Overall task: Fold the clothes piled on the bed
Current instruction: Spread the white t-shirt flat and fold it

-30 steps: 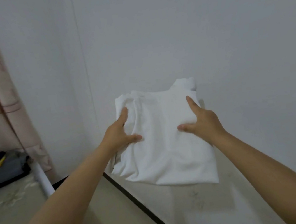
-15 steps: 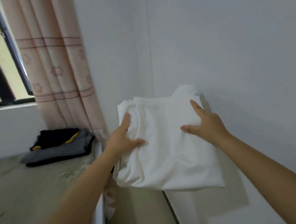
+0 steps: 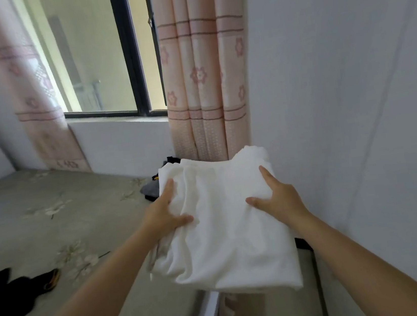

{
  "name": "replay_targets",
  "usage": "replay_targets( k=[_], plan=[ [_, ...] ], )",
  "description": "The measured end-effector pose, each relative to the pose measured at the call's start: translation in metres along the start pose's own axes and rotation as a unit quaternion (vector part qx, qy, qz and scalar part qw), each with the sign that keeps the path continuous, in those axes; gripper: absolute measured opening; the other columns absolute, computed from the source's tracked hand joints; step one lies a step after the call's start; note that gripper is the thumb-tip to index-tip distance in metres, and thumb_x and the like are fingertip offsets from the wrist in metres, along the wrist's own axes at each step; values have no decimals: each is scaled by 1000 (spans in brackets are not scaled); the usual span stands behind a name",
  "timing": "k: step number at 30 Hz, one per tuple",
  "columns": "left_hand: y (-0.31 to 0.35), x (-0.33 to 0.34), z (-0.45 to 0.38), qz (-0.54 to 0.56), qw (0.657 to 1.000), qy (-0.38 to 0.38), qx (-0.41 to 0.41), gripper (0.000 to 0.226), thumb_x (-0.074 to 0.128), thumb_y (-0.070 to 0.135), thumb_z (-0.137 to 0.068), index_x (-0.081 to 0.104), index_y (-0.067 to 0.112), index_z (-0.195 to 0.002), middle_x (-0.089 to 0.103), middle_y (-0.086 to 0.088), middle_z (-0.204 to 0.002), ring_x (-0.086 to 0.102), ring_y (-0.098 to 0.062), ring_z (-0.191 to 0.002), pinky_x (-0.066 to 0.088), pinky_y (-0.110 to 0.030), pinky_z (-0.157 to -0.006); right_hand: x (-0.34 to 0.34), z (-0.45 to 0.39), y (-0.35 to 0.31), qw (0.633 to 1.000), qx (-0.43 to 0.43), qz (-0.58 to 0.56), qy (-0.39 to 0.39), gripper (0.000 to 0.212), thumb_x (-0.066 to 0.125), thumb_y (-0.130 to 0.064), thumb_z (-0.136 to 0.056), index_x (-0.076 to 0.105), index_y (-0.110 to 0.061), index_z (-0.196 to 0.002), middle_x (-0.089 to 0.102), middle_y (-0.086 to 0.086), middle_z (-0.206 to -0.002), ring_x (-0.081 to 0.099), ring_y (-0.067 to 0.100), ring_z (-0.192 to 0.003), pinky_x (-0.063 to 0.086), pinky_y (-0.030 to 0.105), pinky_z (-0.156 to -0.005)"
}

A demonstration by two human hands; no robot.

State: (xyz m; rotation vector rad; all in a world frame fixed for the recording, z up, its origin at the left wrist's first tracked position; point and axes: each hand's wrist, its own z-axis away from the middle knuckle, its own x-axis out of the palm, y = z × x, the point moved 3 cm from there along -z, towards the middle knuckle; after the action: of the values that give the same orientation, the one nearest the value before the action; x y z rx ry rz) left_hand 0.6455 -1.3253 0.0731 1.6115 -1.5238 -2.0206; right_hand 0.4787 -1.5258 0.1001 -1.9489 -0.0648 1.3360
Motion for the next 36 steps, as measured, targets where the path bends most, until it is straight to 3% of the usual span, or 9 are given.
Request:
replay_targets(
  k=[3, 8, 16, 28, 32, 36],
  plan=[
    [-25, 3, -62, -5, 1000, 7, -29, 109, 80, 21, -69, 4, 19, -147, 31, -8, -148, 32, -23, -134, 25, -27, -106, 26, -75, 9, 999, 0, 3, -43, 85, 60, -44, -84, 7, -24, -147, 36, 12, -145, 37, 29, -129, 32, 28, -98],
    [-55, 19, -144, -2, 997, 9, -76, 109, 80, 21, -69, 4, 21, -147, 28, -8, -149, 30, -25, -135, 25, -32, -109, 61, -177, 29, 995, -2, 3, -95, 86, 62, -44, -83, 8, -25, -147, 30, 10, -149, 32, 29, -133, 29, 30, -103],
    [-102, 60, -290, 25, 983, 55, -171, 105, 77, 17, -72, 4, 19, -147, 22, -7, -151, 26, -22, -136, 24, -29, -106, 124, -371, 75, 982, -56, 24, -178, 87, 60, -45, -83, 5, -25, -147, 27, 9, -150, 34, 28, -132, 31, 28, -100],
    [-160, 109, -451, 80, 915, 158, -362, 105, 76, 17, -73, 2, 18, -147, 22, -9, -151, 26, -23, -137, 25, -30, -106, 234, -617, 93, 911, -179, 99, -358, 89, 60, -44, -84, 2, -23, -148, 35, 12, -146, 39, 28, -128, 35, 30, -97],
    [-181, 96, -502, 89, 903, 221, -359, 102, 74, 16, -76, 1, 17, -148, 17, -5, -153, 24, -23, -138, 25, -29, -105, 273, -692, 60, 898, -233, 106, -358, 89, 62, -41, -83, 3, -24, -148, 30, 12, -148, 33, 29, -132, 31, 31, -101],
    [-201, 73, -555, 107, 878, 297, -359, 103, 72, 25, -77, -3, 21, -147, 18, -7, -153, 25, -26, -137, 27, -33, -105, 299, -769, 15, 894, -297, 107, -318, 87, 65, -39, -82, 9, -24, -147, 25, 11, -151, 25, 28, -138, 18, 31, -109]
  ],
)
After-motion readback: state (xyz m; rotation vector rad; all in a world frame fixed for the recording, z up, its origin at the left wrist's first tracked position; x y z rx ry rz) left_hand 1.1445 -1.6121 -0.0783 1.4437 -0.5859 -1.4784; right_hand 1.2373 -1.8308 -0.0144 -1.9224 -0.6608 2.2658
